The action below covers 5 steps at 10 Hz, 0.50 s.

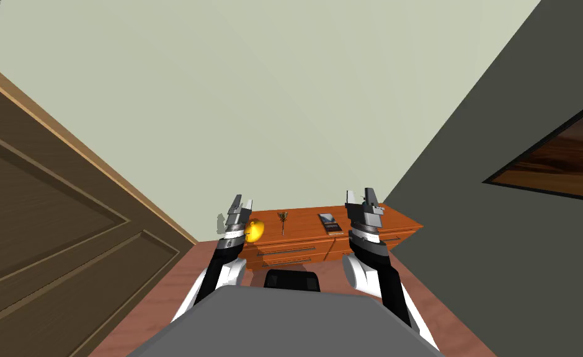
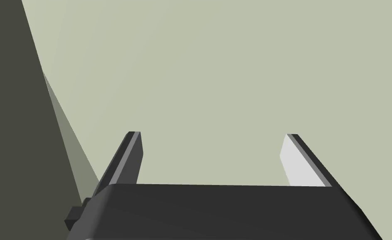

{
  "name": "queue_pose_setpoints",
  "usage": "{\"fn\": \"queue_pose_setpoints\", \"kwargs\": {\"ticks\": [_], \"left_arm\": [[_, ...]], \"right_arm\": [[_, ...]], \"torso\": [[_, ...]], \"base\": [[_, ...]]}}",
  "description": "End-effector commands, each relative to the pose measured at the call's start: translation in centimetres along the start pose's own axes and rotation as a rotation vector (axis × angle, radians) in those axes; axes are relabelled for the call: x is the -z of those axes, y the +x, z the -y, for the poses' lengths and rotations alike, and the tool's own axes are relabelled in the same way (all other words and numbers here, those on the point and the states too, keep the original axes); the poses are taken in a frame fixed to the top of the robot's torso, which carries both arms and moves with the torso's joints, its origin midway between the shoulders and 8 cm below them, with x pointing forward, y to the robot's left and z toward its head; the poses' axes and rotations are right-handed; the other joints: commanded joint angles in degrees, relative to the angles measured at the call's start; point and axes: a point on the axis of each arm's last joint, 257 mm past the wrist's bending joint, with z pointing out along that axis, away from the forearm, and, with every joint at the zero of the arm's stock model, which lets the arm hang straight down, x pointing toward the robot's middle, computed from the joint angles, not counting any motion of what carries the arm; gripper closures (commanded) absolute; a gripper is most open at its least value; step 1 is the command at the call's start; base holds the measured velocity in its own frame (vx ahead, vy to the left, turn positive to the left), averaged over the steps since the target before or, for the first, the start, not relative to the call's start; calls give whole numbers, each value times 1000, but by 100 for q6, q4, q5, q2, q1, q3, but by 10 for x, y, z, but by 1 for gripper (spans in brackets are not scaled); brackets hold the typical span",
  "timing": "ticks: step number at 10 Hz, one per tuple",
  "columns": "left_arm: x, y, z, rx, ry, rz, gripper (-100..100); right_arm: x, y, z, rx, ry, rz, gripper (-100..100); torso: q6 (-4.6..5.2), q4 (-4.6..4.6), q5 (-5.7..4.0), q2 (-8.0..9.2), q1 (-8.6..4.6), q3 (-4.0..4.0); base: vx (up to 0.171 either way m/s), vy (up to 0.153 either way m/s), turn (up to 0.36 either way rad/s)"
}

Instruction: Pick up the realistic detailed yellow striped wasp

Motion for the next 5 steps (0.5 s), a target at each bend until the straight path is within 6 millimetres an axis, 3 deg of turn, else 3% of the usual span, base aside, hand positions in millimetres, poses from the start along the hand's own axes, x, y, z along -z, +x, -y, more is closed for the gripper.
{"fn": "queue_pose_setpoints", "kwargs": {"ticks": [1, 5], "left_arm": [[-1, -1, -1, 18, 3, -4, -100], [-2, -9, -10, 83, 6, -3, -100]], "right_arm": [[0, 0, 0, 0, 0, 0, 0], [0, 0, 0, 0, 0, 0, 0]], "torso": [[0, 0, 0, 0, 0, 0], [-1, 3, -1, 14, -3, 8]], "base": [[-13, -6, -71], [-38, -16, -123]]}}
